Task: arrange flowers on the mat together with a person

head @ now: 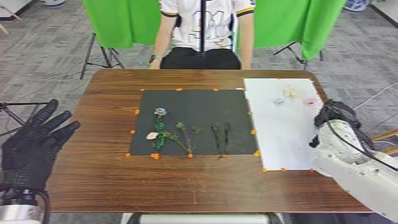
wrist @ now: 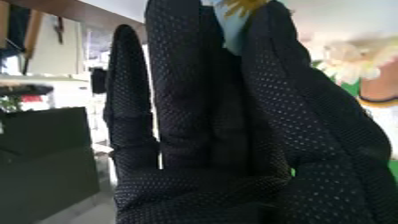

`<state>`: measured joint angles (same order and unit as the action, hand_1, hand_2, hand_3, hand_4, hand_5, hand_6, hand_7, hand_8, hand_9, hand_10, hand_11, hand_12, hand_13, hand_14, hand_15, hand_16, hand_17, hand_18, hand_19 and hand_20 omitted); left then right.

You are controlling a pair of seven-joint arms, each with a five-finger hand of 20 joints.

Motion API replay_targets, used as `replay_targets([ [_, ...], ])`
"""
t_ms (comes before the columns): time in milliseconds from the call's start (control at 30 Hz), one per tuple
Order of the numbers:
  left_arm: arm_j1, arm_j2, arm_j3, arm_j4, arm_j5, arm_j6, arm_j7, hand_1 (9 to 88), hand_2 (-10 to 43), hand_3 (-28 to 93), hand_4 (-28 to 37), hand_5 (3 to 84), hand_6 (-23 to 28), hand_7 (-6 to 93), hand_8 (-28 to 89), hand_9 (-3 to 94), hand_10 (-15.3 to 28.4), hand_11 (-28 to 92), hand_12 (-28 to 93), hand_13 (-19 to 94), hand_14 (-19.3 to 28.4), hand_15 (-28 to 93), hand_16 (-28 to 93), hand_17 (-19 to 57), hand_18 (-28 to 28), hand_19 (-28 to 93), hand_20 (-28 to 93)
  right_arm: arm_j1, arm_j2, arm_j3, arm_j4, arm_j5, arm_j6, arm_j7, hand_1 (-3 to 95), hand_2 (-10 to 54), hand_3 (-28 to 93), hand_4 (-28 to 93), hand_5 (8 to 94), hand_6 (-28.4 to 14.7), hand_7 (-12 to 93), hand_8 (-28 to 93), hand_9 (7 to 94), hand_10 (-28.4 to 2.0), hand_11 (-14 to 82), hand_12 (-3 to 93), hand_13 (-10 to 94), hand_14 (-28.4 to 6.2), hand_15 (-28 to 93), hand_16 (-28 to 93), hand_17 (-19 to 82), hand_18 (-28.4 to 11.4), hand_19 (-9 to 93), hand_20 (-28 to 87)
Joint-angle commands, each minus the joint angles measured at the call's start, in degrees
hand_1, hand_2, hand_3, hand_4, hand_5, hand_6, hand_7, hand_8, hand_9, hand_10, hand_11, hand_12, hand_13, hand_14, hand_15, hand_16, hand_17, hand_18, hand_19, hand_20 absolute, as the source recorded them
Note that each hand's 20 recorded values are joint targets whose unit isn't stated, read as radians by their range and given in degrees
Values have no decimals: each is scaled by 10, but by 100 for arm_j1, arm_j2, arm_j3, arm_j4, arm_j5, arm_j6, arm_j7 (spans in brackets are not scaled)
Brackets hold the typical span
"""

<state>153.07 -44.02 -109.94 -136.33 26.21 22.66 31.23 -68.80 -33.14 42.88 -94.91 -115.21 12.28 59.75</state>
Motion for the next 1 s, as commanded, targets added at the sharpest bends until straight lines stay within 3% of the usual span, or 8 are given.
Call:
replay_targets([
  [33, 84, 126, -36, 6, -103, 25, 18, 201, 69, 758, -264, 329, 54, 90, -80, 307, 148, 163, 122, 204, 219, 423, -48, -93, 170, 358, 160, -224, -16, 24, -43, -329, 309, 47, 616, -95, 598, -283, 836, 45, 198, 4, 911, -65, 71, 304, 810, -27, 387, 285, 378, -157, 731, 18],
  [167, 89, 60, -125, -30, -40, -16, -70, 201, 69, 758, -263, 329, 55, 89, -79, 307, 148, 163, 122, 204, 219, 422, -48, -93, 170, 358, 160, -385, 2, 211, -471, -681, 642, 47, 618, -95, 596, -283, 841, 44, 201, 6, 921, -61, 77, 317, 820, -20, 393, 291, 377, -145, 748, 20],
  [233, 197, 81, -202, -67, -96, 2, 41, 201, 69, 759, -263, 329, 55, 89, -79, 307, 148, 162, 122, 204, 220, 422, -48, -93, 170, 357, 160, -246, 35, 55, -714, -977, 748, -14, 617, -95, 602, -283, 844, 46, 203, 5, 922, -58, 76, 324, 821, -15, 395, 297, 375, -143, 753, 20],
  [467, 183, -93, -389, -130, 44, -34, -187, 201, 69, 758, -263, 330, 55, 89, -79, 307, 147, 164, 122, 204, 219, 423, -47, -92, 170, 358, 160, 685, -193, -717, -1479, -1411, 1129, -425, 607, -95, 624, -283, 846, 47, 210, 2, 929, -48, 77, 338, 837, -7, 384, 316, 364, -132, 762, 23],
  [567, 328, -70, -473, -160, -38, -6, -8, 201, 69, 758, -262, 330, 56, 89, -79, 307, 147, 163, 122, 204, 219, 423, -47, -93, 170, 357, 160, 1431, -455, -1292, -1591, -636, 1296, -954, 603, -95, 630, -283, 846, 46, 211, 3, 932, -46, 79, 341, 842, -3, 382, 321, 359, -129, 764, 25],
  [633, 388, -150, -552, -198, -22, 10, 7, 200, 69, 758, -261, 330, 55, 89, -79, 306, 147, 162, 122, 204, 219, 423, -47, -92, 170, 357, 160, 1900, -782, -1680, -1499, -260, 1305, -1219, 602, -95, 635, -283, 843, 46, 213, 5, 933, -47, 79, 342, 842, -1, 381, 324, 354, -126, 767, 26],
  [767, 217, -465, -587, -216, 282, -185, -369, 200, 66, 760, -261, 330, 55, 89, -79, 306, 147, 162, 123, 204, 219, 423, -47, -92, 170, 357, 160, 2768, -1360, -2638, -1275, -124, 1359, -1348, 601, -95, 638, -283, 842, 44, 215, 6, 934, -47, 78, 342, 842, -1, 379, 326, 352, -125, 768, 29],
  [1000, 176, -484, -553, -202, 285, -191, -353, 199, 64, 762, -261, 330, 55, 88, -79, 307, 147, 162, 123, 205, 220, 422, -47, -92, 170, 357, 160, 3604, -2519, -3710, -720, 124, 1211, -1690, 595, -95, 646, -283, 843, 45, 216, 5, 935, -46, 78, 344, 842, -2, 380, 329, 348, -124, 770, 32],
])
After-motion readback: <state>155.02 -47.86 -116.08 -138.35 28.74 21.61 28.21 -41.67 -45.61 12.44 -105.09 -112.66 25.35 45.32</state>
